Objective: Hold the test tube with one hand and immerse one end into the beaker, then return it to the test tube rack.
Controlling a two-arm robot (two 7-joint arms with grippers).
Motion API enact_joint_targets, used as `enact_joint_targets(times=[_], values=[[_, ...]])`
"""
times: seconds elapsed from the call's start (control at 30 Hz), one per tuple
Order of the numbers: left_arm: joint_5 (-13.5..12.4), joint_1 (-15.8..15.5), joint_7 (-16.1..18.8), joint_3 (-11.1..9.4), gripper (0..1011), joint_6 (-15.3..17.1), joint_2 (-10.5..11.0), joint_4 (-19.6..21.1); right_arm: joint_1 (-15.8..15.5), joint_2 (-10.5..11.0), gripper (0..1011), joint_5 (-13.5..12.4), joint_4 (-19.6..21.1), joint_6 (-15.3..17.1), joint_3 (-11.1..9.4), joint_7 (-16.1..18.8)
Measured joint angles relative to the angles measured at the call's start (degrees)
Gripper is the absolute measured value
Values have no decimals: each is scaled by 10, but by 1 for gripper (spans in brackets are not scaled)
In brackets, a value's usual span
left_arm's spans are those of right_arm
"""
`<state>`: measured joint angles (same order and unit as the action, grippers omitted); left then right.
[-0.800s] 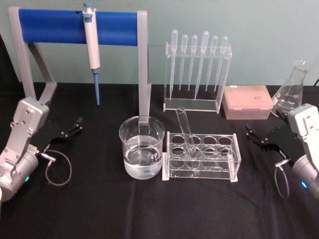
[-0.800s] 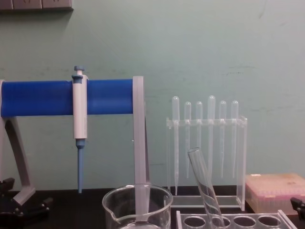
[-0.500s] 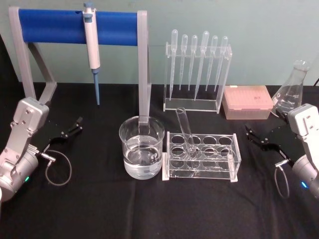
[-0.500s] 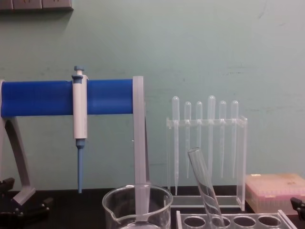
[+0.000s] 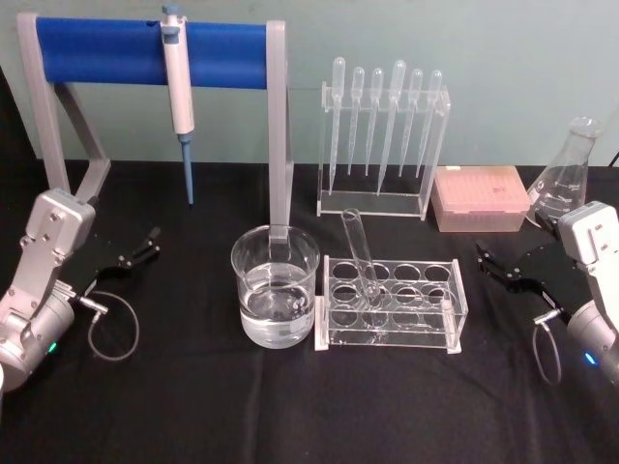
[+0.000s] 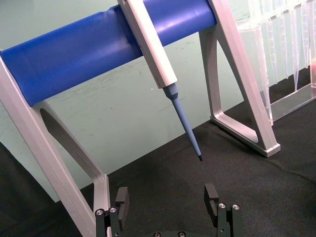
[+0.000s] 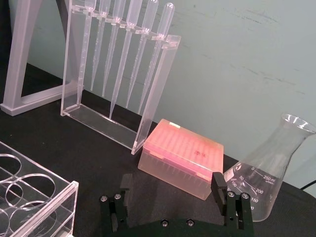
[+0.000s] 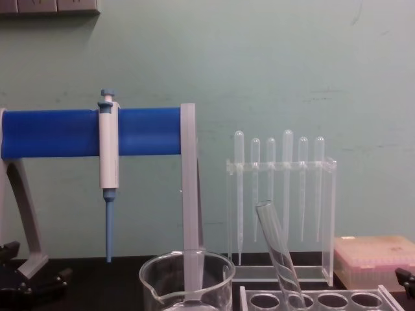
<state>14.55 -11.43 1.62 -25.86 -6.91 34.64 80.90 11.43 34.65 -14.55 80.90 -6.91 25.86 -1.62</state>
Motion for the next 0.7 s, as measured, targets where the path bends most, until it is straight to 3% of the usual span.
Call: enact_joint_targets(times=[0.7], values=[[0,0,0,0,1000,0,0,0,-6,4,1002,5,12,7,-6,0]])
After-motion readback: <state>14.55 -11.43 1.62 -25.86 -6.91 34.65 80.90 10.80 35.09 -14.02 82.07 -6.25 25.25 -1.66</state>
